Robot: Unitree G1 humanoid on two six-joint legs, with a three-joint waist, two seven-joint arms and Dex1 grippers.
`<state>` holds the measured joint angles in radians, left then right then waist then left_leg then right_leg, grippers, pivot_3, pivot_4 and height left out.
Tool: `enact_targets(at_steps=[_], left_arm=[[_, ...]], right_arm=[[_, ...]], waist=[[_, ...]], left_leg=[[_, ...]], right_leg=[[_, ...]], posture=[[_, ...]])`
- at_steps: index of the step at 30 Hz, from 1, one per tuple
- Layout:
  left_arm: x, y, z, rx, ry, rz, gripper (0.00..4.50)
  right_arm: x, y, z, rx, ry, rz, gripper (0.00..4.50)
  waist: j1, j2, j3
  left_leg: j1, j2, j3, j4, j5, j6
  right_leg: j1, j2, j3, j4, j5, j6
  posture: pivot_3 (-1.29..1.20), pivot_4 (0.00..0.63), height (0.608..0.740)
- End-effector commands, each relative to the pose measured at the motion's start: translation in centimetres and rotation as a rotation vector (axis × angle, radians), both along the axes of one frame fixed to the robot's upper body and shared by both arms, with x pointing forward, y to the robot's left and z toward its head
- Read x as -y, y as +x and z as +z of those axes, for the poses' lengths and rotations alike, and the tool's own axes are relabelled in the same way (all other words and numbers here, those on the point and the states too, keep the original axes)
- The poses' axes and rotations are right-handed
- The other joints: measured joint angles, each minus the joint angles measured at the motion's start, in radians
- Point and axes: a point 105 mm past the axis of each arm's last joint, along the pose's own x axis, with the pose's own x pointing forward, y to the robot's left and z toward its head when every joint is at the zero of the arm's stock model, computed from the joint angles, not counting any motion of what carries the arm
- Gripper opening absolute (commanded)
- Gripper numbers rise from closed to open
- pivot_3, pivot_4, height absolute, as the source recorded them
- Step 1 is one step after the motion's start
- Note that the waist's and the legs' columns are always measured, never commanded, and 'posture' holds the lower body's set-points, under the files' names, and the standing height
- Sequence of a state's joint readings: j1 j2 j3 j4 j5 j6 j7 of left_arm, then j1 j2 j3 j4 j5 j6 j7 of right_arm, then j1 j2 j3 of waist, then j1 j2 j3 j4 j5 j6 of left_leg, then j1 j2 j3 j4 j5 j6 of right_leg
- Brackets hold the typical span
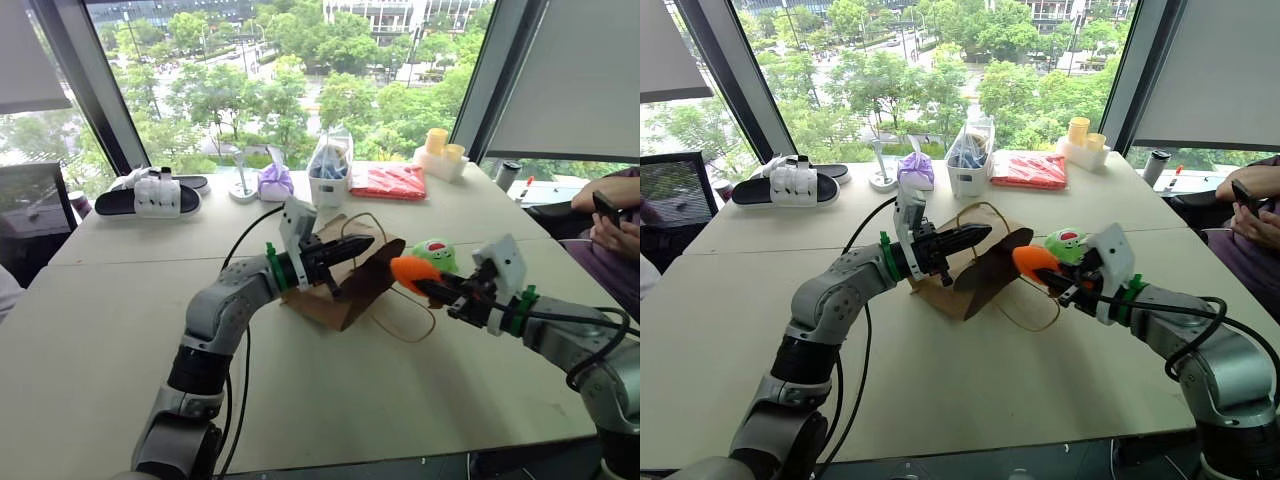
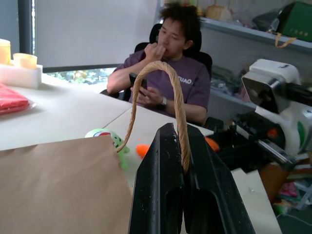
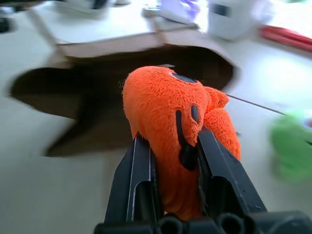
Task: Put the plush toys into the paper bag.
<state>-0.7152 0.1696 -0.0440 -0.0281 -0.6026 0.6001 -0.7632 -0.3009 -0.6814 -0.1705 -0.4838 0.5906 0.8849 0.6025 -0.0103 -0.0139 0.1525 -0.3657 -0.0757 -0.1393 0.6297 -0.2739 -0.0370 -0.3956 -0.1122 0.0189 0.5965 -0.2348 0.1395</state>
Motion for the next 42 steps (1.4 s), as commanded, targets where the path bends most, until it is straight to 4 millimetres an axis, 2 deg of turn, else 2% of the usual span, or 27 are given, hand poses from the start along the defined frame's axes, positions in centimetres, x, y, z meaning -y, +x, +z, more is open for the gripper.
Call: enact_targets(at_steps=[1, 7, 10, 13, 15, 18, 21, 27, 29, 33, 35, 37, 38, 40, 42], left_arm=[[-0.3, -0.2, 1.5, 0.026, -0.052, -0.013, 0.0], [-0.2, -0.6, 1.8, 0.017, -0.074, -0.038, 0.0], [-0.4, -0.7, 1.8, 0.014, -0.073, -0.034, 0.0], [-0.6, -0.5, 1.7, 0.013, -0.075, -0.012, 0.0], [-0.8, -0.3, 1.8, 0.012, -0.082, 0.008, 0.0], [-0.9, 0.1, 1.8, 0.008, -0.088, 0.03, 0.0], [-0.8, 0.2, 1.7, 0.005, -0.087, 0.036, 0.0], [-0.8, 0.6, 1.6, -0.004, -0.09, 0.042, 0.0], [-0.8, 0.8, 1.5, -0.008, -0.091, 0.045, 0.0], [-0.8, 0.9, 1.5, -0.01, -0.093, 0.042, 0.0], [-0.7, 0.9, 1.4, -0.013, -0.092, 0.038, 0.0], [-0.6, 0.8, 1.4, -0.014, -0.088, 0.032, 0.0], [-0.6, 0.8, 1.3, -0.014, -0.085, 0.03, 0.0], [-0.5, 0.7, 1.3, -0.012, -0.082, 0.031, 0.0], [-0.5, 0.7, 1.3, -0.012, -0.082, 0.034, 0.0]], right_arm=[[-1.8, 1.2, -0.2, 0.01, 0.014, 0.024, 0.82], [-4.4, 4.2, -1.9, 0.0, -0.007, 0.041, 0.82], [-5.9, 5.5, -1.8, 0.024, 0.007, 0.055, 0.82], [-6.5, 5.9, -1.6, 0.042, 0.008, 0.074, 1.79], [-6.5, 5.8, -1.6, 0.046, 0.005, 0.082, 2.72], [-6.0, 5.8, -1.3, 0.062, -0.001, 0.065, 4.38], [-5.1, 5.1, -0.8, 0.067, 0.01, 0.068, 4.38], [-2.0, 1.8, 1.0, 0.053, 0.079, 0.089, 4.38], [-0.7, 0.7, 2.0, 0.042, 0.16, 0.078, 4.38], [2.1, 0.6, 3.5, 0.068, 0.272, -0.025, 4.38], [3.8, 1.8, 3.7, 0.105, 0.277, -0.136, 4.38], [6.7, 4.8, 3.0, 0.15, 0.222, -0.351, 4.38], [7.5, 6.3, 2.2, 0.145, 0.17, -0.43, 4.38], [7.2, 8.8, -0.2, 0.058, 0.122, -0.482, 4.38], [7.3, 11.2, -1.6, 0.006, 0.102, -0.552, 4.38]], waist=[[0.001, 0.0, 0.0], [0.0, 0.0, 0.0], [-0.002, 0.0, 0.0], [-0.003, 0.0, 0.0], [0.0, 0.0, 0.0], [-0.001, 0.0, 0.0], [0.001, 0.0, 0.0], [0.002, 0.0, 0.0], [0.0, 0.0, 0.0], [0.0, 0.0, 0.0], [0.0, 0.0, 0.0], [0.0, 0.0, 0.0], [-0.002, 0.0, 0.0], [-0.004, 0.0, 0.0], [-0.008, 0.0, 0.0]], left_leg=[[0.0, 0.0, 0.0, 0.0, 0.0, 0.0], [0.0, -0.001, 0.0, 0.0, 0.0, -0.001], [0.0, -0.001, 0.0, -0.001, 0.001, -0.002], [0.0, -0.001, 0.0, -0.001, 0.003, -0.005], [-0.001, -0.001, 0.0, -0.001, 0.003, -0.005], [-0.002, -0.001, 0.0, -0.001, 0.003, -0.005], [-0.002, -0.001, 0.0, -0.001, 0.003, -0.005], [-0.004, -0.001, -0.001, -0.001, 0.002, -0.003], [-0.004, -0.001, -0.001, 0.0, 0.0, 0.0], [-0.003, -0.001, 0.0, 0.0, 0.0, 0.0], [-0.003, -0.001, 0.0, 0.0, 0.0, 0.0], [-0.003, -0.001, 0.0, 0.0, 0.0, 0.0], [-0.003, -0.001, 0.0, 0.0, 0.0, 0.0], [-0.002, -0.001, 0.003, 0.0, 0.0, 0.0], [0.0, -0.001, 0.003, -0.001, 0.0, -0.001]], right_leg=[[0.0, 0.0, 0.0, 0.0, 0.0, 0.0], [-0.001, 0.0, 0.0, 0.0, 0.0, 0.0], [-0.002, 0.0, 0.0, 0.001, 0.0, 0.0], [-0.003, 0.0, 0.0, 0.001, 0.0, 0.0], [-0.003, 0.0, 0.0, 0.001, 0.0, 0.0], [-0.003, 0.0, 0.0, 0.001, 0.0, 0.0], [-0.003, 0.0, 0.0, 0.001, 0.0, 0.0], [-0.004, -0.001, 0.0, 0.0, 0.0, 0.0], [-0.004, -0.001, 0.0, 0.0, 0.0, 0.0], [-0.003, 0.0, 0.0, 0.0, 0.0, 0.0], [-0.003, 0.0, 0.0, 0.0, 0.0, 0.0], [-0.003, 0.0, 0.0, 0.0, 0.0, 0.0], [-0.003, 0.0, 0.0, 0.0, 0.0, 0.0], [-0.003, -0.001, 0.002, 0.0, 0.0, 0.0], [-0.003, 0.0, 0.002, 0.001, 0.0, 0.0]], posture=[[0.0, 0.15, 0.74], [0.0, 0.15, 0.74], [0.0, 0.15, 0.74], [0.0, 0.15, 0.74], [0.0, 0.15, 0.74], [0.0, 0.15, 0.74], [0.0, 0.15, 0.74], [0.0, 0.15, 0.74], [0.0, 0.15, 0.74], [0.0, 0.15, 0.74], [0.0, 0.15, 0.74], [0.0, 0.15, 0.74], [0.0, 0.15, 0.74], [0.0, 0.15, 0.74], [0.0, 0.15, 0.74]])
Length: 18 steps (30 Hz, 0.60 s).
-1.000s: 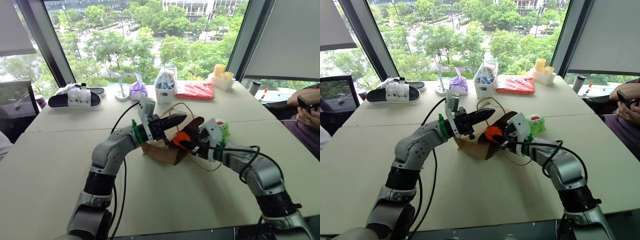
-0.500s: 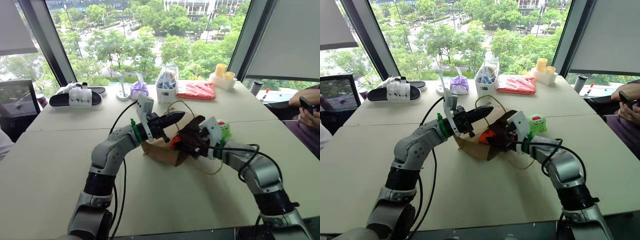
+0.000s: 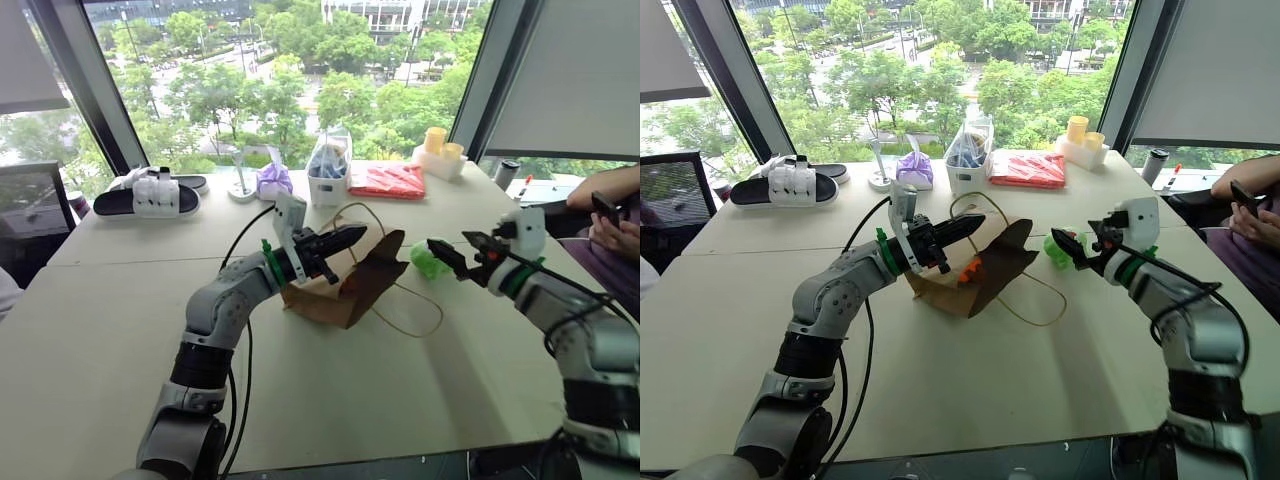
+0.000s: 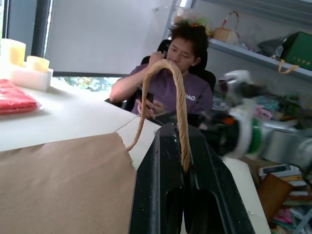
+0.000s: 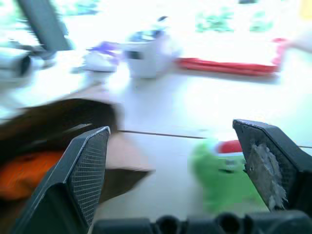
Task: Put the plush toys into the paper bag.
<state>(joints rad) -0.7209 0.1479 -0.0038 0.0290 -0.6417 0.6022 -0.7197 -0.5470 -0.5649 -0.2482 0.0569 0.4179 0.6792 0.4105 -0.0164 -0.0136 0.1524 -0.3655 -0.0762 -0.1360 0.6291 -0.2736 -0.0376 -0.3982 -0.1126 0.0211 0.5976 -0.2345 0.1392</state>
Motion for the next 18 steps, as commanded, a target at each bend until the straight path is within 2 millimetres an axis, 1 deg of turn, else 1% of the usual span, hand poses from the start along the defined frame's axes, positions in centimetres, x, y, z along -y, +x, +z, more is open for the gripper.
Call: enact_targets(at_steps=[1, 3, 6, 7, 9, 10, 12, 14, 16, 18], left_arm=[[0.1, -0.4, 1.5, 0.062, -0.017, -0.005, 0.0], [0.2, -0.5, 1.5, 0.063, -0.017, -0.001, 0.0], [0.0, -0.6, 1.5, 0.067, -0.017, 0.011, 0.0], [-0.2, -0.5, 1.5, 0.069, -0.017, 0.02, 0.0], [-0.5, -0.4, 1.5, 0.071, -0.018, 0.038, 0.0], [-0.6, -0.4, 1.6, 0.071, -0.019, 0.044, 0.0], [-0.8, -0.3, 1.5, 0.068, -0.022, 0.055, 0.0], [-0.8, -0.4, 1.4, 0.066, -0.022, 0.059, 0.0], [-0.8, -0.4, 1.4, 0.064, -0.023, 0.058, 0.0], [-0.7, -0.3, 1.4, 0.063, -0.025, 0.056, 0.0]], right_arm=[[-0.1, 3.9, -2.5, -0.084, -0.043, -0.119, 4.38], [0.4, 5.3, -3.3, -0.11, -0.097, -0.178, 4.38], [0.1, 6.6, -4.9, -0.164, -0.179, -0.199, 4.38], [0.1, 6.8, -5.3, -0.177, -0.198, -0.205, 4.16], [0.2, 7.1, -5.7, -0.183, -0.249, -0.201, 3.51], [0.2, 7.1, -5.8, -0.183, -0.264, -0.197, 2.94], [0.3, 7.2, -5.8, -0.179, -0.281, -0.197, 2.04], [0.3, 7.3, -5.8, -0.176, -0.29, -0.193, 0.87], [0.4, 7.3, -5.8, -0.167, -0.297, -0.194, 0.04], [1.0, 7.4, -4.8, -0.125, -0.297, -0.216, 0.04]], waist=[[-0.004, 0.0, 0.0], [-0.001, 0.001, 0.0], [0.004, 0.001, 0.0], [0.002, 0.001, 0.0], [0.001, 0.001, 0.0], [0.001, 0.001, 0.0], [0.0, 0.001, 0.0], [-0.002, 0.001, 0.0], [-0.003, 0.001, 0.0], [-0.004, 0.001, 0.0]], left_leg=[[0.001, 0.0, 0.0, -0.001, 0.0, -0.001], [0.001, 0.001, 0.001, -0.003, 0.003, -0.005], [-0.004, 0.0, 0.0, -0.003, 0.004, -0.007], [-0.006, 0.0, 0.0, -0.002, 0.004, -0.007], [-0.007, -0.001, 0.0, -0.001, 0.004, -0.007], [-0.007, -0.001, 0.0, -0.001, 0.004, -0.007], [-0.007, -0.001, 0.0, -0.001, 0.004, -0.007], [-0.006, -0.001, 0.0, -0.001, 0.004, -0.007], [-0.006, -0.001, 0.0, -0.001, 0.005, -0.008], [-0.006, 0.0, 0.0, -0.001, 0.005, -0.009]], right_leg=[[0.0, 0.0, 0.0, 0.0, 0.0, 0.0], [-0.001, 0.0, 0.001, 0.001, 0.0, -0.001], [-0.005, 0.0, 0.001, 0.0, 0.0, -0.001], [-0.006, 0.0, 0.001, 0.0, 0.0, -0.001], [-0.007, -0.001, 0.001, -0.001, 0.001, -0.001], [-0.007, -0.001, 0.001, -0.001, 0.001, 0.0], [-0.007, -0.001, 0.0, -0.001, 0.001, 0.0], [-0.006, -0.001, 0.001, 0.0, 0.001, 0.0], [-0.006, 0.0, 0.0, 0.0, 0.002, 0.0], [-0.005, 0.0, 0.0, 0.0, 0.002, 0.0]], posture=[[0.0, 0.15, 0.74], [0.0, 0.15, 0.74], [0.0, 0.15, 0.74], [0.0, 0.15, 0.74], [0.0, 0.15, 0.74], [0.0, 0.15, 0.74], [0.0, 0.15, 0.74], [0.0, 0.15, 0.74], [0.0, 0.15, 0.74], [0.0, 0.15, 0.74]])
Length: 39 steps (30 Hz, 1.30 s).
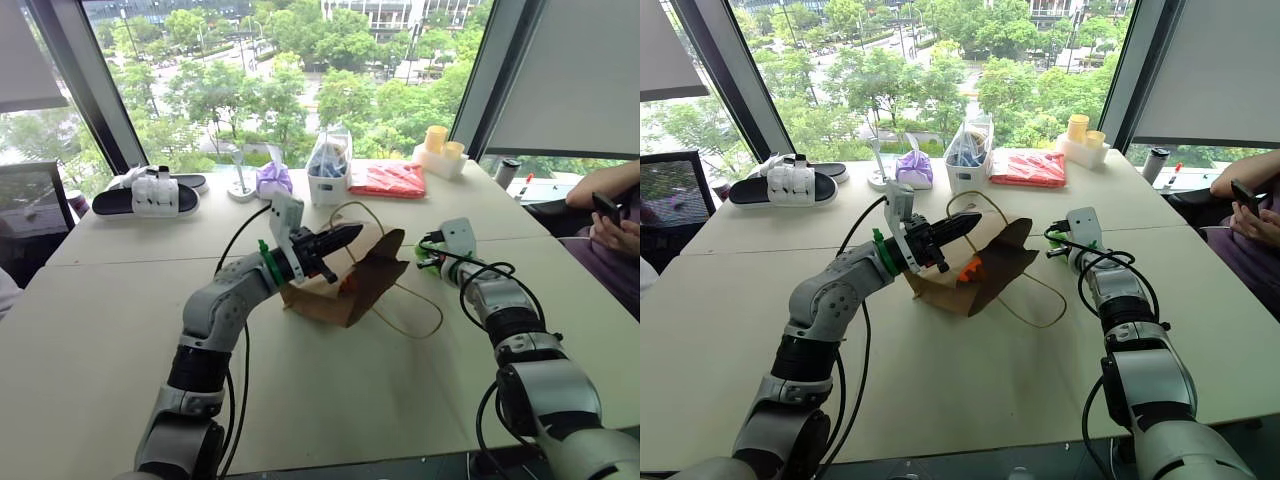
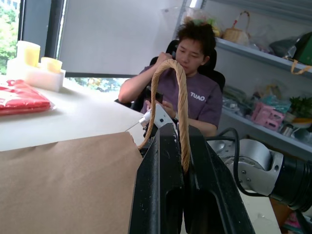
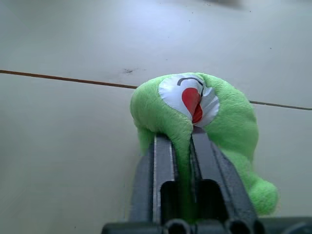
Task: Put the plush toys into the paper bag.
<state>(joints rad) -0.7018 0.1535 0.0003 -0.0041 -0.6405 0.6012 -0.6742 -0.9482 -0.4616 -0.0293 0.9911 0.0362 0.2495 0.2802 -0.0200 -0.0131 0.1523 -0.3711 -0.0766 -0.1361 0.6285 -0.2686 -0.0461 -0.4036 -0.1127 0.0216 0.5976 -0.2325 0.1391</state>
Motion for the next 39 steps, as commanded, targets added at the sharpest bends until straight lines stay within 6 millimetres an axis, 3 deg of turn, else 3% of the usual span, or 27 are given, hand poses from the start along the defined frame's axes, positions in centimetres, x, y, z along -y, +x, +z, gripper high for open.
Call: enact_targets(at_steps=[1, 5, 8, 9, 12, 15, 19, 23, 28, 32, 36, 39], left_arm=[[-0.1, -0.4, 1.4, 0.062, -0.025, 0.005, 0.0], [0.1, -0.4, 1.6, 0.065, -0.028, -0.003, 0.0], [0.0, -0.2, 1.9, 0.061, -0.047, -0.008, 0.0], [0.0, -0.1, 2.1, 0.057, -0.06, -0.012, 0.0], [0.3, 0.2, 2.4, 0.041, -0.09, -0.023, 0.0], [0.7, 0.1, 2.5, 0.039, -0.094, -0.045, 0.0], [1.0, 0.1, 2.5, 0.042, -0.089, -0.064, 0.0], [1.3, -0.1, 2.6, 0.045, -0.089, -0.082, 0.0], [1.3, -0.8, 3.2, 0.037, -0.126, -0.119, 0.0], [1.1, -1.0, 3.2, 0.032, -0.123, -0.118, 0.0], [0.7, -0.9, 3.2, 0.026, -0.127, -0.096, 0.0], [0.3, -0.4, 3.2, 0.017, -0.139, -0.06, 0.0]], right_arm=[[0.7, 0.3, 2.3, 0.086, -0.015, -0.004, 0.04], [0.5, -1.1, 6.2, 0.201, -0.008, 0.119, 0.04], [-1.2, -6.6, 9.2, 0.223, 0.041, 0.36, 0.04], [-2.2, -8.7, 9.3, 0.199, 0.043, 0.448, 0.04], [-4.4, -12.3, 8.8, 0.118, 0.058, 0.587, 0.04], [-6.1, -14.1, 8.4, 0.081, 0.082, 0.649, 0.04], [-7.4, -13.9, 8.4, 0.092, 0.11, 0.648, 0.04], [-10.2, -12.8, 8.0, 0.084, 0.122, 0.704, 0.04], [-12.0, -9.9, 6.5, 0.059, 0.033, 0.707, 0.04], [-12.7, -7.7, 6.8, 0.097, 0.027, 0.668, 0.04], [-13.3, -7.5, 7.1, 0.112, 0.024, 0.7, 1.66], [-13.2, -7.6, 6.8, 0.105, 0.007, 0.712, 3.27]], waist=[[0.0, 0.0, 0.0], [0.007, 0.0, 0.0], [0.012, 0.0, 0.0], [0.014, 0.0, 0.0], [0.005, 0.0, 0.0], [0.003, 0.0, 0.0], [0.009, 0.0, 0.0], [0.008, 0.0, 0.0], [0.008, 0.0, 0.0], [0.008, 0.0, 0.0], [0.009, 0.0, 0.0], [0.008, 0.0, 0.0]], left_leg=[[0.0, 0.0, 0.0, 0.0, 0.0, 0.0], [-0.001, 0.0, -0.001, 0.0, 0.0, 0.0], [-0.003, 0.0, -0.003, 0.0, 0.0, 0.0], [-0.003, 0.0, -0.004, 0.0, 0.0, 0.0], [-0.002, 0.0, -0.003, -0.001, -0.002, 0.004], [0.0, 0.001, 0.0, 0.002, -0.005, 0.009], [0.004, 0.001, 0.0, 0.003, -0.005, 0.009], [0.004, 0.001, 0.0, 0.003, -0.005, 0.009], [0.003, 0.001, -0.001, 0.002, -0.002, 0.004], [-0.001, 0.001, -0.001, 0.002, -0.001, 0.002], [-0.002, 0.0, -0.002, 0.001, 0.0, 0.001], [-0.002, 0.0, -0.001, 0.001, 0.0, 0.001]], right_leg=[[0.0, 0.0, 0.0, 0.0, 0.0, 0.0], [-0.001, 0.0, 0.0, 0.0, 0.0, 0.0], [-0.002, 0.0, -0.001, -0.001, 0.001, 0.001], [-0.001, 0.0, -0.001, -0.001, 0.001, 0.001], [0.0, 0.0, -0.002, -0.002, 0.0, 0.002], [0.002, 0.0, -0.002, -0.002, 0.001, 0.002], [0.006, 0.0, -0.002, -0.002, 0.001, 0.001], [0.006, 0.0, -0.002, -0.002, 0.001, 0.001], [0.004, 0.0, -0.002, -0.001, 0.001, 0.001], [-0.001, 0.0, -0.002, -0.001, 0.001, 0.001], [-0.001, 0.0, -0.002, 0.0, 0.001, 0.001], [-0.001, 0.0, -0.002, -0.001, 0.001, 0.001]], posture=[[0.0, 0.15, 0.74], [0.0, 0.15, 0.74], [0.0, 0.15, 0.74], [0.0, 0.15, 0.74], [0.0, 0.15, 0.74], [0.0, 0.15, 0.74], [0.0, 0.15, 0.74], [0.0, 0.15, 0.74], [0.0, 0.15, 0.74], [0.0, 0.15, 0.74], [0.0, 0.15, 0.74], [0.0, 0.15, 0.74]])
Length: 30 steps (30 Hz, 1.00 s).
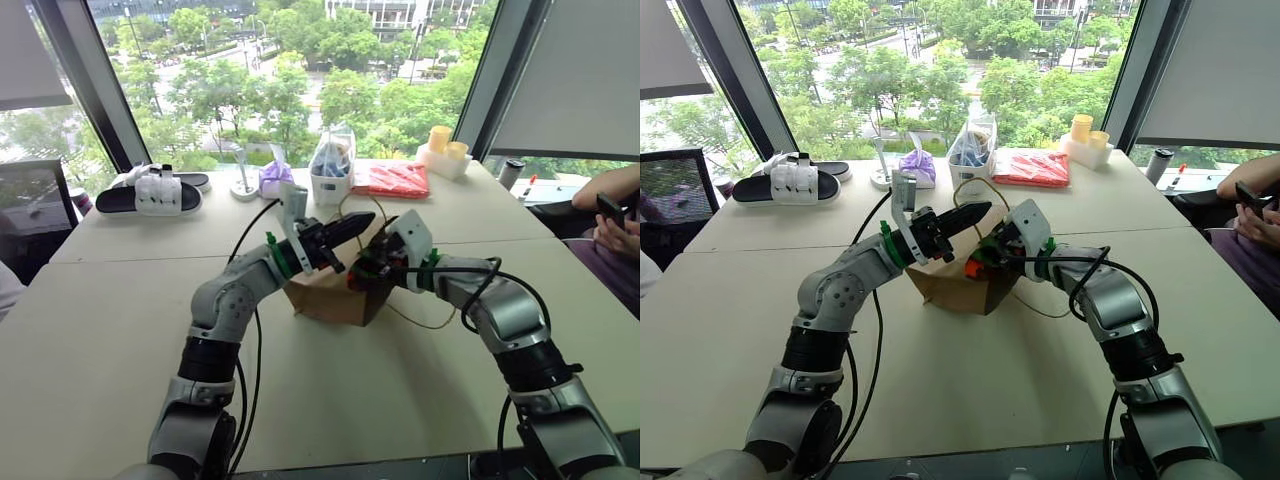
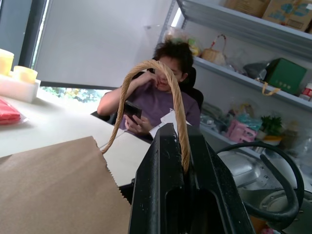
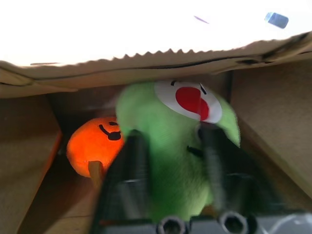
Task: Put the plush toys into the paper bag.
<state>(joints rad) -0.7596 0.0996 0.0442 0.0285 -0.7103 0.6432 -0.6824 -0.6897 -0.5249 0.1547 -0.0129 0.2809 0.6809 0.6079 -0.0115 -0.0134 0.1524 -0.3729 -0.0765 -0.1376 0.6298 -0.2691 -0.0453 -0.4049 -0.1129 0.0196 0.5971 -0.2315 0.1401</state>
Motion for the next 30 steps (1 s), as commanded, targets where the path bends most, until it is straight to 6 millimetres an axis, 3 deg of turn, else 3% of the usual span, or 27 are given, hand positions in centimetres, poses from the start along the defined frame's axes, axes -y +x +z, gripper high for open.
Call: enact_targets(at_steps=[1, 2, 3, 6, 10, 13, 15, 17, 19, 26, 30], left_arm=[[-0.7, -0.1, 1.4, 0.039, -0.042, 0.027, 0.0], [-0.8, -0.1, 1.4, 0.039, -0.044, 0.028, 0.0], [-0.8, -0.1, 1.4, 0.037, -0.045, 0.03, 0.0], [-0.8, 0.1, 1.4, 0.029, -0.054, 0.039, 0.0], [-1.1, 0.7, 1.5, 0.022, -0.064, 0.057, 0.0], [-1.3, 1.0, 1.6, 0.02, -0.072, 0.063, 0.0], [-1.5, 1.2, 1.8, 0.017, -0.081, 0.068, 0.0], [-1.6, 1.4, 1.9, 0.014, -0.09, 0.07, 0.0], [-1.6, 1.5, 2.0, 0.013, -0.095, 0.071, 0.0], [-1.5, 1.5, 1.9, 0.007, -0.103, 0.079, 0.0], [-1.5, 1.5, 1.8, 0.006, -0.1, 0.082, 0.0]], right_arm=[[-0.1, -0.2, 1.4, 0.059, 0.002, 0.023, 3.74], [0.2, -0.4, 1.5, 0.064, 0.004, 0.018, 4.34], [0.7, -0.6, 1.6, 0.072, 0.002, 0.007, 4.46], [2.0, -1.4, 1.7, 0.079, 0.022, -0.009, 4.46], [5.5, -3.8, 4.3, 0.069, 0.275, -0.05, 4.46], [7.6, -4.9, 4.6, 0.052, 0.331, -0.103, 4.46], [9.9, -5.4, 4.0, 0.037, 0.339, -0.2, 4.46], [12.4, -5.8, 2.0, -0.015, 0.363, -0.319, 4.46], [13.6, -6.2, 0.0, -0.073, 0.432, -0.405, 4.46], [13.8, -6.5, -5.0, -0.211, 0.589, -0.521, 4.46], [11.2, -6.2, -5.0, -0.268, 0.806, -0.45, 4.46]], waist=[[-0.001, 0.0, 0.0], [-0.001, 0.0, 0.0], [-0.001, 0.0, 0.0], [0.002, 0.0, 0.0], [0.006, 0.0, 0.0], [0.001, 0.0, 0.0], [0.003, 0.0, 0.0], [0.004, 0.0, 0.0], [0.005, 0.0, 0.0], [-0.001, 0.0, -0.001], [0.0, 0.001, -0.001]], left_leg=[[0.0, 0.0, 0.0, 0.0, 0.0, 0.0], [0.0, 0.0, 0.0, 0.0, 0.0, 0.0], [0.0, 0.0, 0.0, 0.0, 0.0, 0.0], [0.0, 0.0, 0.0, 0.0, 0.0, 0.0], [0.0, 0.0, -0.001, 0.0, 0.0, 0.0], [0.0, 0.0, 0.0, 0.0, -0.003, 0.005], [0.001, 0.0, -0.001, 0.0, -0.004, 0.006], [0.001, 0.0, 0.0, 0.0, -0.004, 0.007], [0.001, 0.0, 0.0, 0.0, -0.004, 0.007], [0.002, 0.0, 0.001, 0.0, -0.004, 0.007], [0.002, 0.001, 0.001, 0.0, -0.004, 0.007]], right_leg=[[0.0, 0.0, 0.0, 0.0, 0.0, 0.0], [0.0, 0.0, 0.0, 0.0, 0.0, 0.0], [0.0, 0.0, 0.0, 0.0, 0.0, 0.0], [0.0, 0.0, 0.0, 0.0, 0.0, 0.0], [0.001, 0.0, 0.0, -0.001, 0.0, 0.0], [0.001, 0.0, 0.0, 0.0, 0.0, 0.0], [0.002, 0.0, 0.0, 0.0, 0.0, 0.0], [0.002, 0.0, 0.0, 0.0, 0.0, 0.0], [0.002, 0.0, 0.0, 0.0, 0.0, 0.0], [0.002, 0.0, 0.001, 0.001, 0.0, 0.0], [0.002, 0.001, 0.001, 0.001, 0.0, 0.0]], posture=[[0.0, 0.15, 0.74], [0.0, 0.15, 0.74], [0.0, 0.15, 0.74], [0.0, 0.15, 0.74], [0.0, 0.15, 0.74], [0.0, 0.15, 0.74], [0.0, 0.15, 0.74], [0.0, 0.15, 0.74], [0.0, 0.15, 0.74], [0.0, 0.15, 0.74], [0.0, 0.15, 0.74]])
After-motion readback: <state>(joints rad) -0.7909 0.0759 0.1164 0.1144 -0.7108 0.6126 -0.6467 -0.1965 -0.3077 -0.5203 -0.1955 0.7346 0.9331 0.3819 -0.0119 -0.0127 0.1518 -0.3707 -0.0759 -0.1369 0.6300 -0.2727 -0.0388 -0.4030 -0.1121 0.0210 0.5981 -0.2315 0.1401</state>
